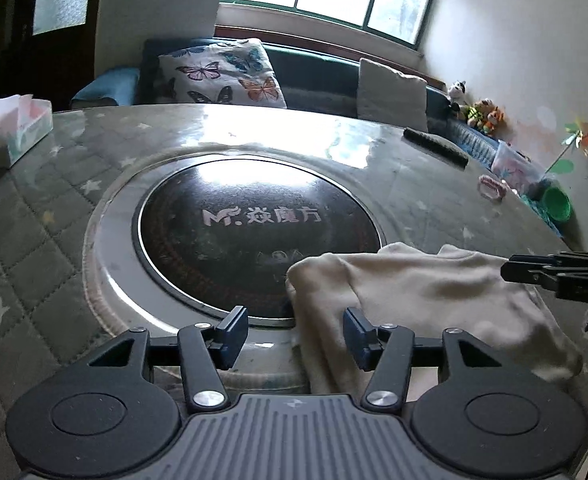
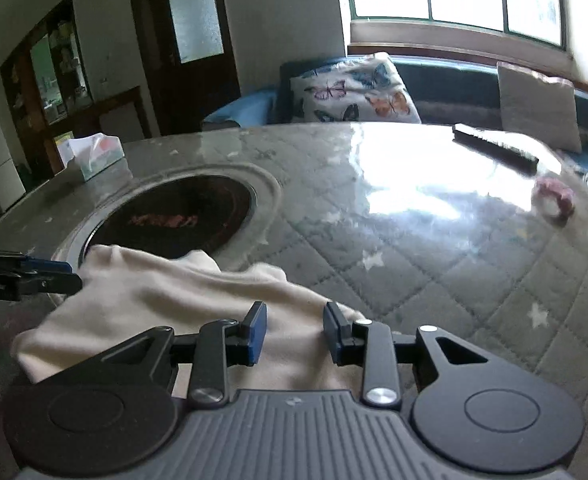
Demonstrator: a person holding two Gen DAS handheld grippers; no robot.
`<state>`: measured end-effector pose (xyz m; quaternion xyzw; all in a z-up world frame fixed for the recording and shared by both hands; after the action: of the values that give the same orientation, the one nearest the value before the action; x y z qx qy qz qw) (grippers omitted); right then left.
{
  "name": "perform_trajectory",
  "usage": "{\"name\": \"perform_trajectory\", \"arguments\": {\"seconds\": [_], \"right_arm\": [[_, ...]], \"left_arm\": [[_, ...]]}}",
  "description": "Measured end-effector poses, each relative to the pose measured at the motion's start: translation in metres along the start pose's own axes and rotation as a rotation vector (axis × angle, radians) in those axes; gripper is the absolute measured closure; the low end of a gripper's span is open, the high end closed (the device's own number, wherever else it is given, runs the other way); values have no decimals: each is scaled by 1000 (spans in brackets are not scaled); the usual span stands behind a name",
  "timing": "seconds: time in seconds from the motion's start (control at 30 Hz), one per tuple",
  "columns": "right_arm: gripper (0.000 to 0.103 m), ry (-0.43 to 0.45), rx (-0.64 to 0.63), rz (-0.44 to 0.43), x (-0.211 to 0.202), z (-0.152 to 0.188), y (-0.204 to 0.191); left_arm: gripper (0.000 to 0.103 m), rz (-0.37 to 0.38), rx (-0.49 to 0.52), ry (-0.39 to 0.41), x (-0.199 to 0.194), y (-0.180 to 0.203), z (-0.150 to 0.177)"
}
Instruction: Fold clothes
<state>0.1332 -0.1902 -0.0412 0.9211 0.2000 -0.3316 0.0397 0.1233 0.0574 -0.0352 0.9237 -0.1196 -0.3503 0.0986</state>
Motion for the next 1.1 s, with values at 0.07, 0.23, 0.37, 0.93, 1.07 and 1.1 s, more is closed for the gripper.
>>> {"name": "perform_trajectory", "arguments": {"seconds": [0.07,0.23,0.37,0.93,1.07,1.1], "right_arm": [[66,16,-39,-20,-8,-4,-11],[65,21,-159,-107,-18,-5,-56],[64,13,-284,-153,-14,0,-96],[62,-21,-579,-279,-27,33,-178],[62,-17,-622,-344,-33,35,-197],[62,-17,-640,-353,-33,37,-202]], "left_arm": [[42,7,-3,9,-4,0,-1],[39,11,12,3,-4,4,1],[39,-13,5,-21,2,-1,6],[38,-40,-56,14,-11,-22,-2],[33,-36,-98,37,-20,-29,-8],[33,-32,-109,40,-21,-30,-8]]}}
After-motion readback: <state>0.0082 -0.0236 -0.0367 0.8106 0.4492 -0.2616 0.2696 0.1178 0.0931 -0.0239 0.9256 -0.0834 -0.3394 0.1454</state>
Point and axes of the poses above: each gripper's, at about its wrist camera, not at the fingertips, and x roughly the way its jaws point, y to its right, z to its underside, the point moved 7 cm from there along x, roughly the way its jaws point, and after that the axes turned 5 degrees about z, right-handed, at the moved point
